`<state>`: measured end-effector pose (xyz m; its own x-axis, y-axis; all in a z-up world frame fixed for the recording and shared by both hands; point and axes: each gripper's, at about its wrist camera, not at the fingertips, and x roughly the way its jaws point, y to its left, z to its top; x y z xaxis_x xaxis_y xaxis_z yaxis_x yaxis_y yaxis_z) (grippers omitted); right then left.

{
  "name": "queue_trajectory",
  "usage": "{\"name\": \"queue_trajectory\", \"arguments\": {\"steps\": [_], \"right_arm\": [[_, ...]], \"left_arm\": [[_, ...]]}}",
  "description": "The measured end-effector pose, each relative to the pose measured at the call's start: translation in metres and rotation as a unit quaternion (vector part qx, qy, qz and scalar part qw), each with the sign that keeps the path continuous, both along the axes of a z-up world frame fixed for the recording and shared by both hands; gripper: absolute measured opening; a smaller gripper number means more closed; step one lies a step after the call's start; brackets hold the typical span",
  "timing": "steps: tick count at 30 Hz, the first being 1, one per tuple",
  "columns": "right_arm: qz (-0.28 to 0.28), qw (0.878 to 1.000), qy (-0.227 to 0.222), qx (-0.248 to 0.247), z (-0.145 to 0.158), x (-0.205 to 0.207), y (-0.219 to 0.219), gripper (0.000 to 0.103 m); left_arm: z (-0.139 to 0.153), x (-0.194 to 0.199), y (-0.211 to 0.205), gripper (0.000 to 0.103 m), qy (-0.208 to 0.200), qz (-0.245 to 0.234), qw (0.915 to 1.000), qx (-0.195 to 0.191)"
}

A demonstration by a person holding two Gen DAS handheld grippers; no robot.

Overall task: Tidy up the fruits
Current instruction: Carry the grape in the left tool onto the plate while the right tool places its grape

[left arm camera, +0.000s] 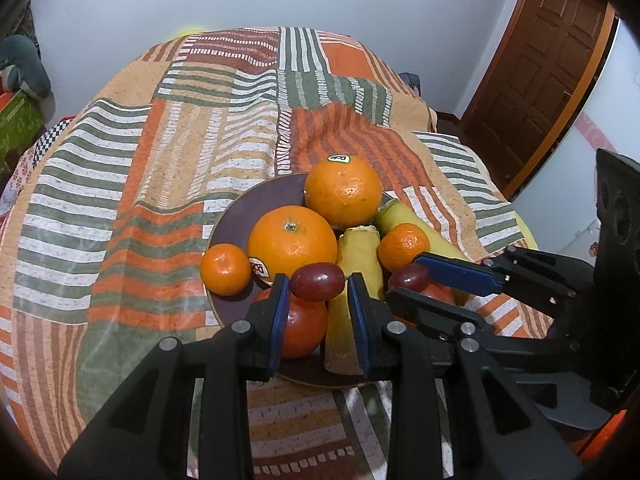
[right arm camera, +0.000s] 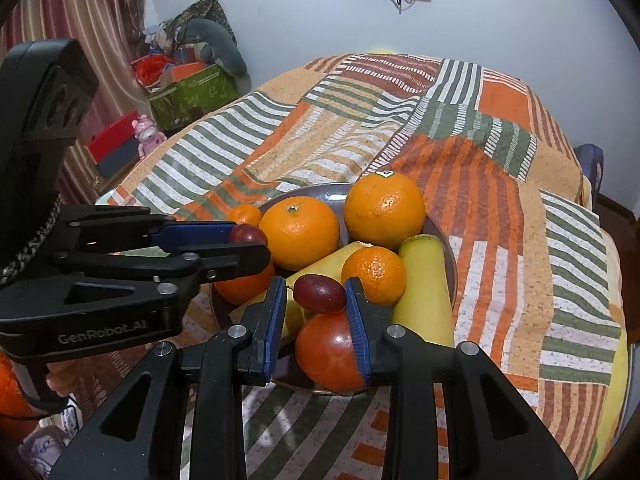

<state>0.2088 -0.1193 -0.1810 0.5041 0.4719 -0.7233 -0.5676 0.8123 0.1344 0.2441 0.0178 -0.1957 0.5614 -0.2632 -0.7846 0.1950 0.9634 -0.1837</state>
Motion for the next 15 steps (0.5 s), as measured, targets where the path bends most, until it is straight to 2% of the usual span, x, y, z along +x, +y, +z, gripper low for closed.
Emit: {"name": "queue_trajectory", "arguments": {"steps": [5,10,15], "right_arm": [[-0.001,1.0,0.003,0.003,-0.001,0.002,0.0,0.029],[-0.004,1.0,0.008,-0.001,0.001,0.002,0.001,0.034],[-0.012,1.0,-0.005,0.003,0.013,-0.006,-0.003,0.034]], "left_arm": [[-0.002,0.002,0.0,0.033,-0.001,0.003,1.0,0.002],[0.001,-0.002,0.004,0.035,-0.003,0.013,0.9999,0.005],[0.02,-0.018,0.01,0.035,-0.03,0.029,0.9991,0.01]]}}
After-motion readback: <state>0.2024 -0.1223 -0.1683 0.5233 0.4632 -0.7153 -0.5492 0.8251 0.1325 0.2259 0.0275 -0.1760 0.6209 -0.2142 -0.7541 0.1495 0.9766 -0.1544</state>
